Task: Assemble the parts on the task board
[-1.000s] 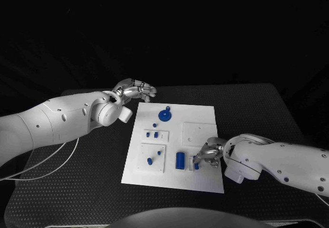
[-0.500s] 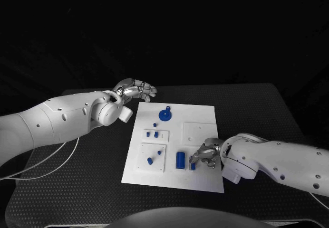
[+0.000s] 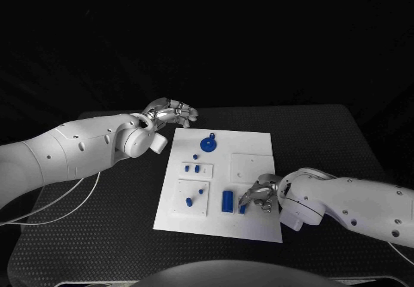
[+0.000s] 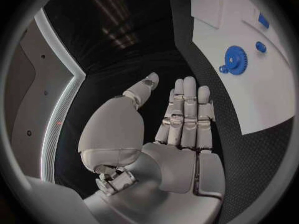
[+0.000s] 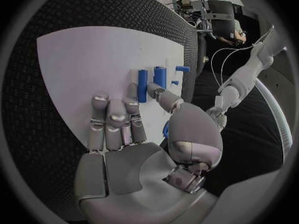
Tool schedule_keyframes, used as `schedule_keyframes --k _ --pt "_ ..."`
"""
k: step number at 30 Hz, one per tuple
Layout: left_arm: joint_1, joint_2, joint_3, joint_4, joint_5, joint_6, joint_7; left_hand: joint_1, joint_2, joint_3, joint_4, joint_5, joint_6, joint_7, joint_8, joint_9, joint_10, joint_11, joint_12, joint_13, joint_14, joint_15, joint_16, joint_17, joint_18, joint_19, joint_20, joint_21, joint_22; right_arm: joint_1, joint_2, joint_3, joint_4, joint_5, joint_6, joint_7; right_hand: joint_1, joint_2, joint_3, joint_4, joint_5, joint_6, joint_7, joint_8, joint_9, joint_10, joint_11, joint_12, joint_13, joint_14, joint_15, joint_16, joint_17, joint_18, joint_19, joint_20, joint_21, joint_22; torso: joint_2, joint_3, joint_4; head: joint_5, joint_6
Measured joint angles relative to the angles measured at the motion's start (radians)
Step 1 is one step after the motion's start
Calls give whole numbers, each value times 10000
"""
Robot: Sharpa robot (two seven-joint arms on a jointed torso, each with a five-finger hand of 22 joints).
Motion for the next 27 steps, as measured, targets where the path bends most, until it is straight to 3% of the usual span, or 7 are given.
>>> schedule_keyframes --k 11,27 --pt "0 -16 -1 13 -5 2 -9 0 0 0 0 0 0 0 0 -1 0 0 0 0 0 0 0 9 0 0 0 0 -1 -39 63 32 -73 -92 50 -23 -105 -106 0 0 -116 18 -17 48 -2 1 1 0 30 -24 -23 2 -9 1 24 19 0 -15 1 6 -1 22 -52" --pt "0 -25 -3 15 -10 9 -23 0 0 4 50 0 0 0 0 0 0 0 0 0 0 0 0 18 0 0 0 0 -2 -64 69 37 -36 -360 75 -3 -24 -25 12 -238 -1 8 -7 18 -38 2 2 0 63 -28 -17 3 -9 1 10 4 0 -23 -2 2 -4 61 -100"
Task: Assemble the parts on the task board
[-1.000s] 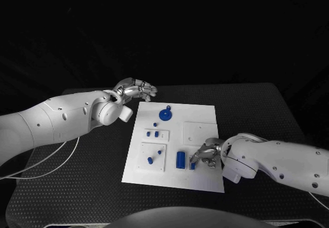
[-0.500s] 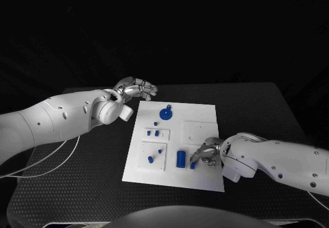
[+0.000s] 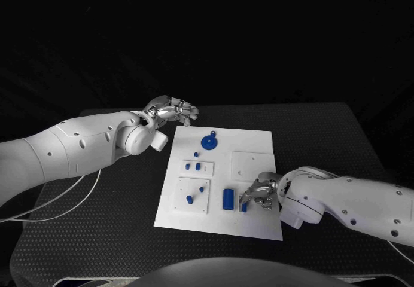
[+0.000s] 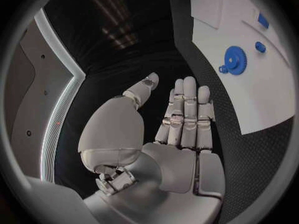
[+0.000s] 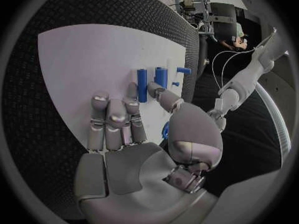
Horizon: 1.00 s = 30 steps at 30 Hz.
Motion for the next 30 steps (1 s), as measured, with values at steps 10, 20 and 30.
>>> schedule_keyframes --k 10,20,30 --pt "0 -2 -1 -1 -2 3 -5 0 0 0 0 0 0 0 0 -8 0 0 0 0 0 0 0 0 0 0 0 0 -1 -9 7 -6 20 -160 9 17 -71 -205 -103 103 -116 1 0 0 2 1 1 0 10 -9 14 0 -11 0 -7 -6 0 -30 -3 -2 2 14 7" --pt "0 -8 -1 -1 -4 6 -11 0 0 0 0 0 0 0 0 -8 0 0 0 0 0 0 0 9 0 0 0 0 -2 -13 -4 -11 41 -243 17 50 -333 -573 -391 443 -738 -35 35 -61 17 -36 38 -38 20 -53 -14 0 -20 0 -8 -6 0 -72 -3 -6 2 38 -11" --pt "0 -4 -1 -8 -6 14 -20 0 0 0 0 0 -2 2 0 -8 0 0 0 0 0 0 0 8 0 0 0 0 4 -18 -24 -13 47 -278 46 117 -580 -820 -603 698 -969 -35 35 -61 3 -36 38 -38 38 -65 -6 0 -28 0 -7 -5 0 -76 -2 -4 1 51 -19"
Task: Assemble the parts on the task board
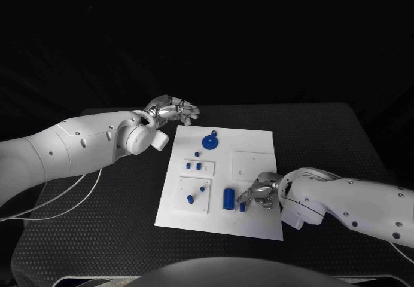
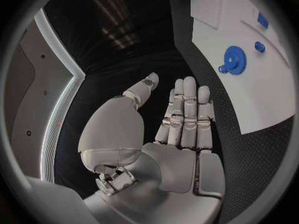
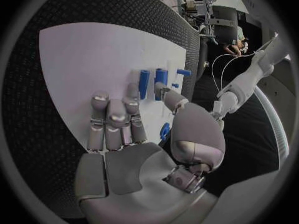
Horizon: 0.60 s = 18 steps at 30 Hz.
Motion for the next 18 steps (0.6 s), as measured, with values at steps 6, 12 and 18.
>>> schedule_keyframes --k 6,12,18 --pt "0 1 0 0 -2 4 -3 0 0 0 0 0 -33 33 0 0 0 0 0 0 0 0 0 0 0 0 0 0 2 -3 -19 0 7 -30 17 42 0 0 -4 -5 0 0 -1 0 -3 0 0 0 2 0 1 0 0 0 0 0 0 -9 1 2 -1 -1 4" --pt "0 1 0 0 -5 9 -6 0 0 0 0 0 -33 33 0 0 0 0 0 0 0 0 -39 9 1 0 0 0 0 -7 -70 7 36 -145 157 141 250 -9 -63 -177 207 -13 10 -27 -10 -24 20 1 12 -16 17 -1 1 0 -43 -34 0 -9 2 7 -5 -17 -8" --pt "0 0 0 -8 -7 12 -9 0 0 0 0 0 -34 34 0 0 0 0 0 0 0 0 -40 8 1 0 0 0 0 -28 -160 25 87 -265 476 311 398 -25 -595 -648 75 -229 119 -139 27 -222 101 1 60 -194 58 -2 1 6 -187 29 -1 -8 0 8 -1 -24 -12"
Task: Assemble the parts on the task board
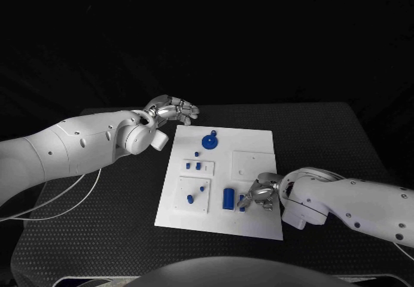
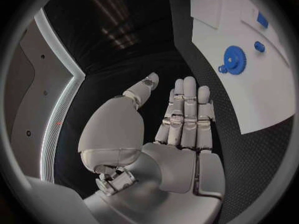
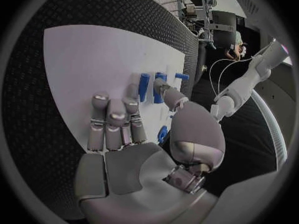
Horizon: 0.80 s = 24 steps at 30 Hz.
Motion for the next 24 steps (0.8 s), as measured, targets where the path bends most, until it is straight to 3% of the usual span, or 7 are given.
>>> schedule_keyframes --k 7,14,20,22,24 --pt "0 -3 0 4 -2 3 -3 0 0 0 0 0 0 0 0 0 0 0 0 0 0 0 0 -1 -1 0 0 0 -1 -43 -86 13 28 -160 266 232 302 93 -775 -495 -145 -53 47 -35 15 -106 1 0 26 -93 14 0 23 57 -102 7 0 -5 -3 -3 -6 10 8" --pt "0 -15 0 5 -3 7 -6 0 0 0 0 0 0 0 0 0 0 0 0 0 0 0 0 9 -1 0 0 0 -1 -68 -102 26 13 -232 402 344 302 93 -956 -488 -151 -68 33 -36 37 -105 1 0 25 -98 19 1 22 53 -101 7 -1 -18 -3 -3 -11 4 24" --pt "0 -13 0 8 -4 10 -8 0 0 0 0 0 0 0 0 0 0 0 0 0 0 0 0 9 -1 0 0 0 -2 -74 -103 28 -15 -242 420 388 597 388 -956 -488 -151 -68 32 -34 87 -105 2 0 24 -98 19 38 21 50 -100 7 -1 -39 -1 -6 -6 -1 8" --pt "0 -16 0 8 -5 11 -9 0 0 0 0 0 0 0 0 0 0 0 0 0 0 0 0 9 -1 0 0 0 -3 -76 -98 29 -28 -242 420 397 773 565 -1013 -545 -151 -30 -6 21 97 -102 -2 0 24 -98 20 62 21 48 -98 6 0 -41 0 -6 -6 -5 5" --pt "0 -17 0 8 -5 11 -9 0 0 0 0 0 0 0 0 0 0 0 0 0 0 0 0 9 -1 0 0 -9 -3 -78 -82 30 -48 -242 420 398 904 920 -1112 -678 -151 16 -52 33 132 -49 -54 0 24 -96 21 64 21 43 -97 7 0 -41 2 -6 -6 -6 -1"
